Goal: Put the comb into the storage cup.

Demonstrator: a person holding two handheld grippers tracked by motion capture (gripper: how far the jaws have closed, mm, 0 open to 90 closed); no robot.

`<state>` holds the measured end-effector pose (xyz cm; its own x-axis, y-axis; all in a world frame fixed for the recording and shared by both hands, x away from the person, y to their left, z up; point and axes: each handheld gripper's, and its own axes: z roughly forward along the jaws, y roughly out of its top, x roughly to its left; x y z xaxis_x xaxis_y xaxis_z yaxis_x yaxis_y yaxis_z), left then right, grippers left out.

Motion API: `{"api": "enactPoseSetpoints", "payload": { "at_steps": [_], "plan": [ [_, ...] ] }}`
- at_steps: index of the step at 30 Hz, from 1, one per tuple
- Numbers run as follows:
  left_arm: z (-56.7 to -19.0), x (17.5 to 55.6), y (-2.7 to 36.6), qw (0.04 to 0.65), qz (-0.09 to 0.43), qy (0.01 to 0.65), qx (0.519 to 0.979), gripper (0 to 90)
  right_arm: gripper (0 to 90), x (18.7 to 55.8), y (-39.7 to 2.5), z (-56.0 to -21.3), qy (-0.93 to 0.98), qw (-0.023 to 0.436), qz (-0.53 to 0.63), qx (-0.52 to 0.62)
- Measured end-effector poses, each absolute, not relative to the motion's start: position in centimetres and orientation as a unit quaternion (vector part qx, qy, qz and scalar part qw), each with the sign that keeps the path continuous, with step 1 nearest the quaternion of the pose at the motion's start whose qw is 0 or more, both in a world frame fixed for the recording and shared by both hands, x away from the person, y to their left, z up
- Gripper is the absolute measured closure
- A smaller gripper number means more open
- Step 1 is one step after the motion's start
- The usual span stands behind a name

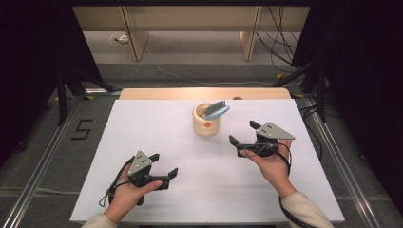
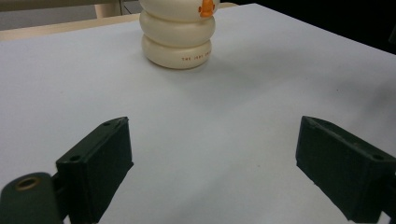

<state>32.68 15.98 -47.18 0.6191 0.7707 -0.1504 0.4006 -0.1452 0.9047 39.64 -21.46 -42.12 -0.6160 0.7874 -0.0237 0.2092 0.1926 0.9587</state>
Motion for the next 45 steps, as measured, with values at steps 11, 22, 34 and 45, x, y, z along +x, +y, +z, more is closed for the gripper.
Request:
{"api": "enactPoseSetpoints", "payload": {
  "at_steps": [11, 22, 34, 45],
  "plan": [
    [-47.2, 32.7, 16.1, 0.516, 0.181, 0.398, 0.736, 10.1, 7.0, 38.2, -23.3, -42.6, 0.724, 0.269, 0.531, 0.35],
    [-47.2, 32.7, 16.1, 0.516, 0.183, 0.399, 0.736, 10.1, 7.0, 37.0, -24.7, -43.3, 0.727, 0.266, 0.526, 0.352],
    [-47.1, 32.8, 16.4, 0.514, 0.19, 0.397, 0.736, 10.1, 7.5, 36.0, -25.5, -43.9, 0.737, 0.254, 0.522, 0.346],
    [-47.2, 33.1, 16.8, 0.51, 0.202, 0.392, 0.738, 10.1, 9.5, 35.2, -26.2, -44.7, 0.752, 0.238, 0.516, 0.336]
  ]
}}
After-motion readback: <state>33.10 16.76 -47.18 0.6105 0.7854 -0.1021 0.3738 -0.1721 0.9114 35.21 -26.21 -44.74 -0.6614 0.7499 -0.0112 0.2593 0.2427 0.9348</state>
